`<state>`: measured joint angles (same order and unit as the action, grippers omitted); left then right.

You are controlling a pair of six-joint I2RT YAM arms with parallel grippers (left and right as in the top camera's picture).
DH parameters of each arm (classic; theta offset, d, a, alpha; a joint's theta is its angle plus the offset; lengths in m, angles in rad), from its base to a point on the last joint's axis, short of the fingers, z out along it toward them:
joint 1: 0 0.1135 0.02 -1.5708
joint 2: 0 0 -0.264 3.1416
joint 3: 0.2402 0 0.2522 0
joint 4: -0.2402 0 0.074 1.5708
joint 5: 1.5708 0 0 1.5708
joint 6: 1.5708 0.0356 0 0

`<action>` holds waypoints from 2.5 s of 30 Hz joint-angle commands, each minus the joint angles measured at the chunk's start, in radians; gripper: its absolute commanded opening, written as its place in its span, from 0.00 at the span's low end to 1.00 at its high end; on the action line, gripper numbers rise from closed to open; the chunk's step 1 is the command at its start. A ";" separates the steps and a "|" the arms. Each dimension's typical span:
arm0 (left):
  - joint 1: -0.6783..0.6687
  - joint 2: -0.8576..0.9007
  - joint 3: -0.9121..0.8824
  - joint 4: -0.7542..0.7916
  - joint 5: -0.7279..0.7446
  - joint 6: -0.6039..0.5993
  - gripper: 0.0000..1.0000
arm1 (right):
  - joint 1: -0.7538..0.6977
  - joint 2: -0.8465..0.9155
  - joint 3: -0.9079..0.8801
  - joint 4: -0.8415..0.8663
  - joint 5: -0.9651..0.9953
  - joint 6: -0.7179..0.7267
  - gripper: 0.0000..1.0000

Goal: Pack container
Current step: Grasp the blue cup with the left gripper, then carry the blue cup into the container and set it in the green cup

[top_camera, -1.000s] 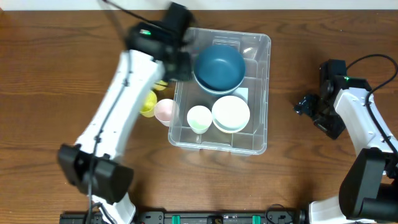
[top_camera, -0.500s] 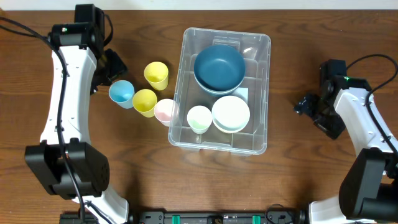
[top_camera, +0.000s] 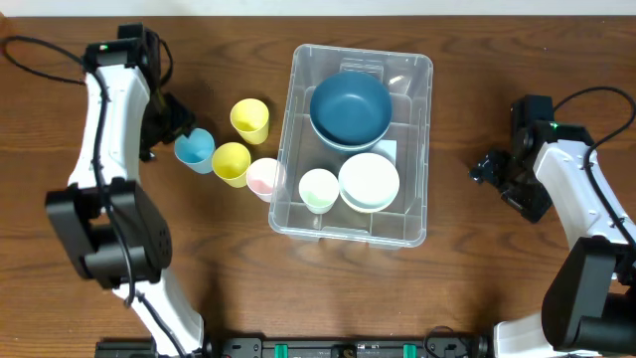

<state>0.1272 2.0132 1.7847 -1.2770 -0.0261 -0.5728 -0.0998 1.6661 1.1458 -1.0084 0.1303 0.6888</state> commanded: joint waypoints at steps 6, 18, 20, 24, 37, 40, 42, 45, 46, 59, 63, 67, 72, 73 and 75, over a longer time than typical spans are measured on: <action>0.002 0.108 -0.017 -0.005 0.027 -0.009 0.73 | -0.004 0.002 0.001 -0.001 0.008 0.014 0.99; 0.002 0.121 -0.088 0.070 0.027 -0.009 0.62 | -0.004 0.002 0.001 -0.001 0.008 0.013 0.99; 0.002 0.121 -0.108 0.089 0.027 -0.009 0.62 | -0.004 0.002 0.001 -0.001 0.008 0.013 0.99; 0.002 0.121 -0.117 0.101 0.026 -0.008 0.59 | -0.004 0.002 0.001 -0.001 0.008 0.013 0.99; 0.002 0.100 -0.088 0.088 0.031 0.066 0.06 | -0.004 0.002 0.001 -0.001 0.008 0.013 0.99; 0.007 0.063 -0.055 0.073 0.031 0.072 0.06 | -0.004 0.002 0.001 -0.001 0.008 0.013 0.99; 0.014 0.019 -0.034 0.068 0.038 0.075 0.06 | -0.004 0.002 0.001 -0.001 0.008 0.013 0.99; 0.024 -0.076 -0.012 0.060 0.046 0.075 0.06 | -0.004 0.002 0.001 -0.001 0.008 0.013 0.99; 0.024 -0.118 -0.011 0.059 0.046 0.076 0.06 | -0.004 0.002 0.001 -0.001 0.008 0.013 0.99; -0.223 -0.559 -0.013 0.022 0.243 0.207 0.06 | -0.004 0.002 0.001 -0.001 0.008 0.013 0.99; -0.349 -0.542 -0.032 0.004 0.242 0.210 0.06 | -0.004 0.002 0.001 -0.001 0.008 0.013 0.99; -0.412 -0.488 -0.074 0.002 0.242 0.210 0.06 | -0.004 0.002 0.001 -0.001 0.008 0.013 0.99; -0.460 -0.407 -0.081 -0.005 0.244 0.235 0.06 | -0.004 0.002 0.001 -0.001 0.008 0.013 0.99; -0.470 -0.395 -0.081 -0.005 0.244 0.248 0.06 | -0.004 0.002 0.001 -0.001 0.008 0.013 0.99; -0.489 -0.371 -0.081 -0.005 0.243 0.252 0.06 | -0.004 0.002 0.001 -0.001 0.008 0.013 0.99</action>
<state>-0.3374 1.6283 1.7065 -1.2774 0.2108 -0.3595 -0.0998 1.6661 1.1458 -1.0088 0.1303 0.6888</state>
